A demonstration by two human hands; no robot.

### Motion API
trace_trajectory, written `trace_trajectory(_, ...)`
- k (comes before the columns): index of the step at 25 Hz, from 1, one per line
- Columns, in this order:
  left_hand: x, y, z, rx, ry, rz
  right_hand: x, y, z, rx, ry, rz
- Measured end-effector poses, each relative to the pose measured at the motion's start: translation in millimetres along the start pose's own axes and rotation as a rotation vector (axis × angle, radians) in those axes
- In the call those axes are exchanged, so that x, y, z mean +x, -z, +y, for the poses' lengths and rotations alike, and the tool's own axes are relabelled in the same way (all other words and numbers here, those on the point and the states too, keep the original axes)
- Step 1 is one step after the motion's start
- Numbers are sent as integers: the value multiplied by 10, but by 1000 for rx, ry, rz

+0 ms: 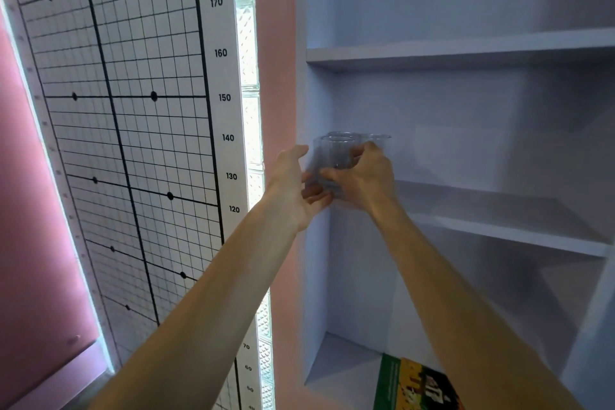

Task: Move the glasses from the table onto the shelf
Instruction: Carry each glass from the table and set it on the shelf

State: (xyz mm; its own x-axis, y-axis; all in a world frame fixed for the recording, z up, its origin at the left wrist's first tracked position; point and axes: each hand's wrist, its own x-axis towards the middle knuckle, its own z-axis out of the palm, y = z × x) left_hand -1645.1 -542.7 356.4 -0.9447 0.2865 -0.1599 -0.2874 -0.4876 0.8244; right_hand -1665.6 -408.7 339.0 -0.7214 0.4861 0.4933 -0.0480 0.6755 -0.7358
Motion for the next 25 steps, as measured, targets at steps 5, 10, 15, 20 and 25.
trace_trajectory(5,-2,40,-44,-21,11,-10,-39,-87,-11,-54,31,47)
trace_trajectory(10,-39,90,-79,-64,-1,-20,-121,-58,-52,-52,18,44)
trace_trajectory(15,-152,195,-175,-25,4,-10,-657,95,-63,110,52,117)
trace_trajectory(20,-309,537,-570,160,-8,9,-1351,178,145,175,17,112)
trace_trajectory(25,-526,886,-1177,257,37,-44,-1951,167,664,15,-175,-29)
